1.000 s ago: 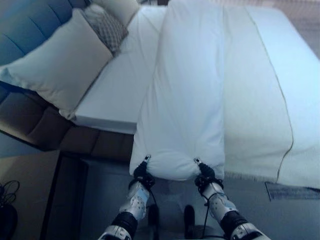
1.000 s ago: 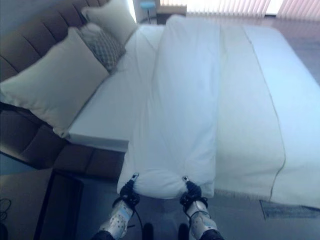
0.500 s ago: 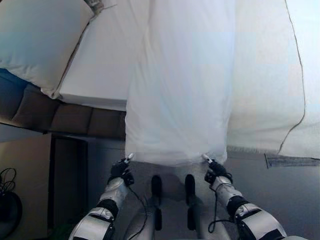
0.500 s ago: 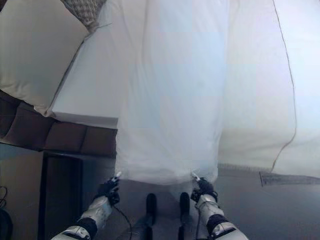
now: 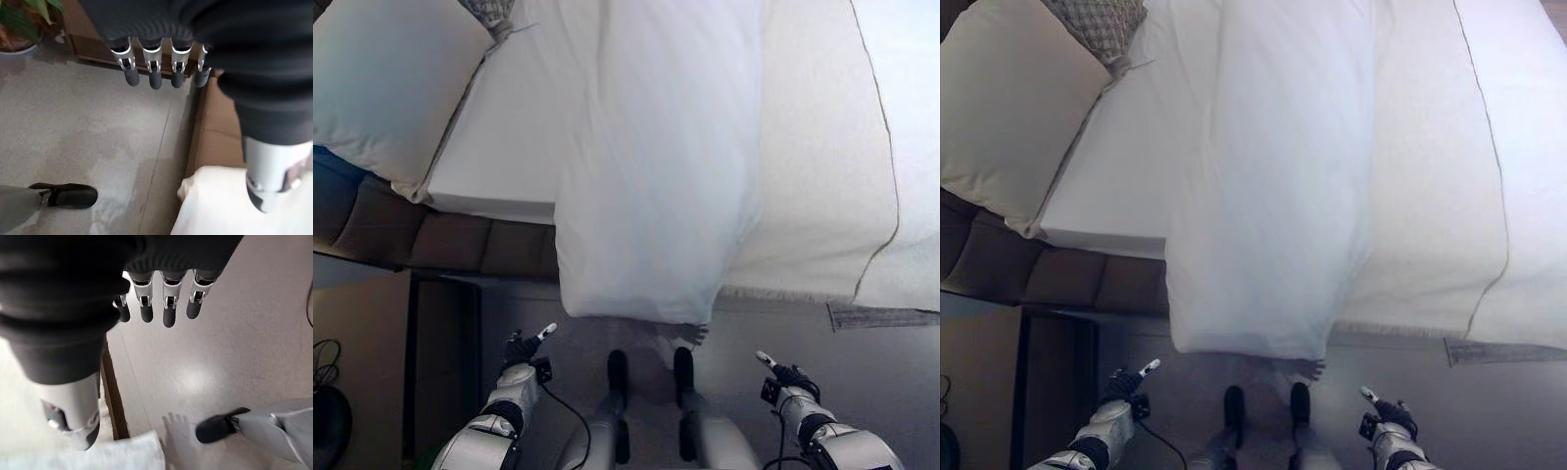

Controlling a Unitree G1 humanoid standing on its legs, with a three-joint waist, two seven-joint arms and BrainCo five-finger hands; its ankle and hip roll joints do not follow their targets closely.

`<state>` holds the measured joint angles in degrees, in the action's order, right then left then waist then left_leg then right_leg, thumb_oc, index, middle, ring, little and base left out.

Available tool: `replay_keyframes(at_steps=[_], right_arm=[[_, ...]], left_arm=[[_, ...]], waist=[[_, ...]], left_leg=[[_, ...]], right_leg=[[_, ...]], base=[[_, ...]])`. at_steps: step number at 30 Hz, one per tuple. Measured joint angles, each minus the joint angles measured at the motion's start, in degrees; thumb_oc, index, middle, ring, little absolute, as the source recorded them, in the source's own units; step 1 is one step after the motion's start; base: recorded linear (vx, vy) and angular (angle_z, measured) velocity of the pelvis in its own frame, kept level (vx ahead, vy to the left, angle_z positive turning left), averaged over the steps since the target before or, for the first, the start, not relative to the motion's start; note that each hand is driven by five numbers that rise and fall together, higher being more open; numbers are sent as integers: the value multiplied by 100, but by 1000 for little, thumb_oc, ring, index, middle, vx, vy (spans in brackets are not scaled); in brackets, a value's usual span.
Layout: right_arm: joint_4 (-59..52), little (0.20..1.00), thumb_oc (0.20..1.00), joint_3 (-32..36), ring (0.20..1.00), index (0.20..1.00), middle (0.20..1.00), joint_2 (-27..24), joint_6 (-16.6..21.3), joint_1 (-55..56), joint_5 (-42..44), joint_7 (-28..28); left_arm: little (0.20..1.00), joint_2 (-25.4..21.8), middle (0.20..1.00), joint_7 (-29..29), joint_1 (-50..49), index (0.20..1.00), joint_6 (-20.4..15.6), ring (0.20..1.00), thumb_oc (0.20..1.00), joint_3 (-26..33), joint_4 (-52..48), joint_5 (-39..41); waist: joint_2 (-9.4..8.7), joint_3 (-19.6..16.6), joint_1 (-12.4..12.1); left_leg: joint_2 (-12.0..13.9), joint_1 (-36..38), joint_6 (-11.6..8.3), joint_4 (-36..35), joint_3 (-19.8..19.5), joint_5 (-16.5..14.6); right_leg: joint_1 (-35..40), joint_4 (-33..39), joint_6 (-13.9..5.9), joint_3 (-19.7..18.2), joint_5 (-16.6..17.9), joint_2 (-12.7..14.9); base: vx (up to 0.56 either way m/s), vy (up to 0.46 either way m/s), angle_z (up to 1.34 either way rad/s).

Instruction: Make the bed

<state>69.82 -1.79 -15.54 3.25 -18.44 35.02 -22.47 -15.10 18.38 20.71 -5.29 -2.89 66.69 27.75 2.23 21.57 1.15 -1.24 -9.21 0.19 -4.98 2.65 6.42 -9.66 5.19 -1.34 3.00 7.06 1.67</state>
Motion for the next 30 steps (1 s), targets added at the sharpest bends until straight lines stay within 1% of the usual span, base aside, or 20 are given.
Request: replay_keyframes(at_steps=[2, 3, 5, 7, 8, 9, 12, 14, 15, 16, 18, 19, 20, 21, 22, 25, 27, 28, 29, 30], right_arm=[[-1031, 1000, 1000, 36, 1000, 1000, 1000, -176, 54, 246, -100, -120], [-1663, 1000, 1000, 132, 1000, 1000, 1000, -224, 76, 440, -94, -114], [-2341, 1000, 1000, 135, 1000, 1000, 1000, -481, 280, 510, -116, 12], [-2701, 1000, 1000, 117, 1000, 1000, 1000, -677, 363, 481, -111, 188], [-2892, 1000, 1000, 37, 1000, 1000, 1000, -930, 433, 212, -55, 492], [-3060, 1000, 1000, -54, 1000, 1000, 1000, -1112, 531, -38, -54, 663], [-3223, 1000, 1000, -291, 1000, 1000, 1000, -1372, 510, -626, 81, 1006], [-3664, 1000, 1000, -421, 1000, 1000, 1000, -1484, 529, -820, 210, 1246], [-3720, 1000, 1000, -639, 1000, 1000, 1000, -1497, 526, -1046, 303, 1367], [-3741, 1000, 1000, -915, 1000, 1000, 1000, -1507, 517, -1241, 441, 1462], [-3706, 1000, 1000, -1440, 1000, 1000, 1000, -1448, 498, -1752, 838, 1580], [-3637, 1000, 1000, -1648, 1000, 1000, 1000, -1396, 476, -2012, 1006, 1583], [-3598, 1000, 1000, -2049, 1000, 1000, 1000, -1337, 427, -2501, 1197, 1695], [-3607, 1000, 1000, -2178, 1000, 1000, 1000, -1311, 423, -2683, 1246, 1734], [-3500, 1000, 1000, -2376, 1000, 1000, 1000, -1220, 419, -3059, 1474, 1737], [-3333, 1000, 1000, -2500, 1000, 1000, 1000, -987, 429, -3729, 1955, 1838], [-3050, 1000, 1000, -2498, 1000, 1000, 1000, -802, 457, -4096, 2300, 1852], [-2889, 1000, 1000, -2484, 1000, 1000, 1000, -725, 446, -4328, 2470, 1806], [-2915, 1000, 1000, -2496, 1000, 1000, 1000, -727, 452, -4418, 2559, 1814], [-2900, 1000, 1000, -2498, 1000, 1000, 1000, -649, 464, -4464, 2647, 1811]], left_arm=[[1000, -96, 1000, 52, -341, 1000, -11, 1000, 1000, 21, -784, 6], [1000, -127, 1000, 58, -573, 1000, -5, 1000, 1000, 69, -1450, 60], [1000, -288, 1000, -84, -691, 1000, -161, 1000, 1000, 54, -2387, 92], [1000, -449, 1000, -243, -593, 1000, -235, 1000, 1000, -89, -2768, 275], [1000, -758, 1000, -562, -350, 1000, -293, 1000, 1000, -387, -3005, 523], [1000, -977, 1000, -745, -239, 1000, -315, 1000, 1000, -592, -3149, 582], [1000, -1175, 1000, -1157, 239, 1000, -269, 1000, 1000, -785, -3190, 1085], [1000, -1378, 1000, -1447, 534, 1000, -266, 1000, 1000, -1018, -3423, 1342], [1000, -1494, 1000, -1596, 741, 1000, -245, 1000, 1000, -1238, -3459, 1485], [1000, -1561, 1000, -1700, 987, 1000, -227, 1000, 1000, -1426, -3469, 1642], [1000, -1700, 1000, -1862, 1546, 1000, -213, 1000, 1000, -1790, -3490, 1978], [1000, -1743, 1000, -1875, 1771, 1000, -199, 1000, 1000, -1925, -3478, 2184], [1000, -1738, 1000, -1984, 2265, 1000, -157, 1000, 1000, -2089, -3469, 2429], [1000, -1731, 1000, -2027, 2455, 1000, -160, 1000, 1000, -2107, -3472, 2513], [1000, -1728, 1000, -2076, 2878, 1000, -164, 1000, 1000, -2304, -3354, 2722], [1000, -1485, 1000, -2237, 3624, 1000, -116, 1000, 1000, -2516, -2854, 3070], [1000, -1078, 1000, -2275, 3968, 1000, -116, 1000, 1000, -2409, -2351, 3306], [1000, -866, 1000, -2227, 4083, 1000, -83, 1000, 1000, -2396, -2172, 3465], [1000, -745, 1000, -2230, 4081, 1000, -10, 1000, 1000, -2438, -2192, 3512], [1000, -709, 1000, -2231, 4086, 1000, 18, 1000, 1000, -2451, -2174, 3520]], waist=[[70, 18, 120], [94, 30, 123], [107, 28, 107], [115, 32, 113], [126, 39, 84], [158, 53, 78], [197, 73, 88], [182, 83, 76], [185, 85, 85], [179, 88, 80], [149, 107, 43], [102, 137, 47], [11, 222, -65], [2, 283, -72], [-54, 376, -51], [-97, 429, -10], [-108, 427, -26], [-108, 434, -39], [-109, 435, -35], [-114, 432, -37]], left_leg=[[-2, 22, -23, 3, -60, 47], [-6, 11, -41, 2, -106, 63], [30, -18, -84, 132, -157, 87], [21, -179, -150, 401, -211, 39], [42, -287, -285, 569, -289, -58], [67, -372, -309, 609, -296, -67], [111, -543, -337, 686, -225, -87], [137, -652, -282, 687, -91, -85], [128, -665, -233, 635, -25, -24], [123, -685, -178, 645, 31, 23], [62, -770, -91, 667, 123, 18], [60, -787, 4, 691, 219, -37], [34, -809, 30, 776, 466, -90], [80, -823, 75, 861, 543, -135], [49, -886, 143, 1082, 575, -322], [-9, -1113, 178, 1440, 695, -482], [-31, -1267, 194, 1456, 688, -494], [-18, -1405, 177, 1466, 653, -468], [-41, -1543, 176, 1486, 597, -411], [-49, -1595, 181, 1422, 527, -403]], right_leg=[[57, -1, 3, 65, 3, -2], [61, -2, 9, 91, 7, -11], [85, -88, 56, 171, -19, -57], [41, -210, 113, 261, -97, -5], [-80, -405, 187, 267, -159, -51], [-220, -558, 216, 268, -179, -74], [-372, -669, 245, 259, -196, -96], [-606, -790, 244, 183, -193, -90], [-671, -809, 165, 106, -112, -96], [-718, -801, 153, 26, -86, -104], [-883, -809, 64, -196, 0, -132], [-967, -865, 43, -294, 50, -121], [-1124, -999, -23, -316, 101, -93], [-1125, -1025, -29, -297, 103, -27], [-1267, -1283, -95, -251, 70, 0], [-1384, -1253, -144, -121, 23, 106], [-1476, -1138, -180, -60, 87, 117], [-1542, -1056, -148, -40, 137, 151], [-1622, -1011, 24, 26, 181, 145], [-1650, -935, 61, 73, 199, 143]], base=[[-17, -101, 14], [-28, -103, 19], [-36, -83, 22], [-11, -52, 30], [51, -25, 11], [88, 2, -1], [94, 63, 1], [58, 163, -25], [42, 223, -34], [47, 260, -38], [33, 274, -48], [10, 221, -89], [85, 185, -77], [16, 165, -76], [122, 156, -35], [104, 55, -24], [87, -40, 3], [-35, -52, 24], [34, -34, 28], [59, -55, 32]])
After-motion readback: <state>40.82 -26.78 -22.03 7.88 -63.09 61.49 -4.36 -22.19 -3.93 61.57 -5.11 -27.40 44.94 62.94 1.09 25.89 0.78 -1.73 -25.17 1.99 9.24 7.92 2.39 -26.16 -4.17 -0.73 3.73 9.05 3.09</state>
